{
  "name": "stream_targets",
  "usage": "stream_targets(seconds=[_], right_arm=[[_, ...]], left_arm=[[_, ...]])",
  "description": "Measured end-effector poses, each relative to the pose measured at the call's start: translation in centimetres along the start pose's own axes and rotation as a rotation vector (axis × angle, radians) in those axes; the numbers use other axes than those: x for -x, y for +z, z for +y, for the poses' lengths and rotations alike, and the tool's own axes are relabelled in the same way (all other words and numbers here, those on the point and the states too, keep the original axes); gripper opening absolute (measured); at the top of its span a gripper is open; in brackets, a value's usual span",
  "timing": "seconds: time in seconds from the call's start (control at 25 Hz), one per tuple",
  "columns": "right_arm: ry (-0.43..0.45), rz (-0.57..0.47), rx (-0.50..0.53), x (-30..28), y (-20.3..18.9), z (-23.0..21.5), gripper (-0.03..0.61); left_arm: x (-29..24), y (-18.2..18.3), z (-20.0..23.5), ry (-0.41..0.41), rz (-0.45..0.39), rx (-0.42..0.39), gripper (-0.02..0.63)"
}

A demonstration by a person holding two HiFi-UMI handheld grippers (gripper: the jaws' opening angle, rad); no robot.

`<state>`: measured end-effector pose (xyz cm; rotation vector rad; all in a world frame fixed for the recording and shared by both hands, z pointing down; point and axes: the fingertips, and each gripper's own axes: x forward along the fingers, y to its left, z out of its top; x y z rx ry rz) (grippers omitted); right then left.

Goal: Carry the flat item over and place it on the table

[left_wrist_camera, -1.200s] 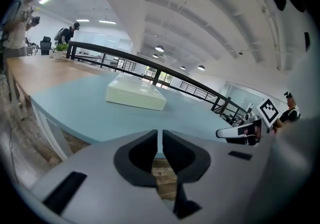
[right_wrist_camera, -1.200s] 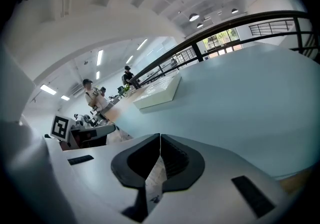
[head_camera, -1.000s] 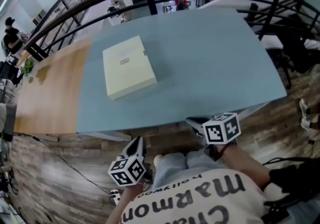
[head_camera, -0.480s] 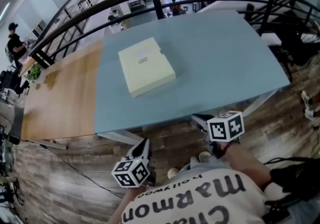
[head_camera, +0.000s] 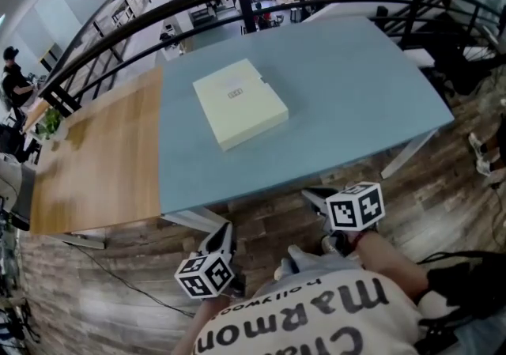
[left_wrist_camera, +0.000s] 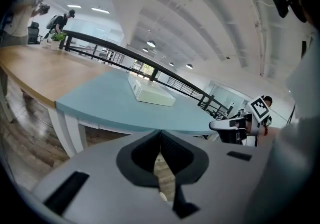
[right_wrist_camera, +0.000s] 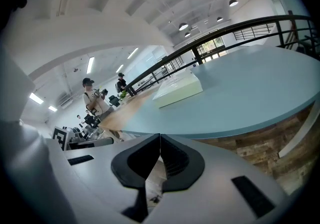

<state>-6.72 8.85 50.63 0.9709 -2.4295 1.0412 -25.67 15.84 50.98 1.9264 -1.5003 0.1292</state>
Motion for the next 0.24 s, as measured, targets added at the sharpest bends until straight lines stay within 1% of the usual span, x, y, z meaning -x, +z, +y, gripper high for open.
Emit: stream_targets(seconds=[0.12,0.24], right_arm=[[-0.022,0.01,-0.003,-0.3,-0.4,-0.2,0.035],[-0.012,0.027,-0.016,-1.1,-0.9,0.6,0.035]], left_arm=[[-0.1,-0.4,0.4,-0.014,0.013,0.006,0.006],[0.1,-0.4,1.1,-0.014,0.017,0.009,0.006]])
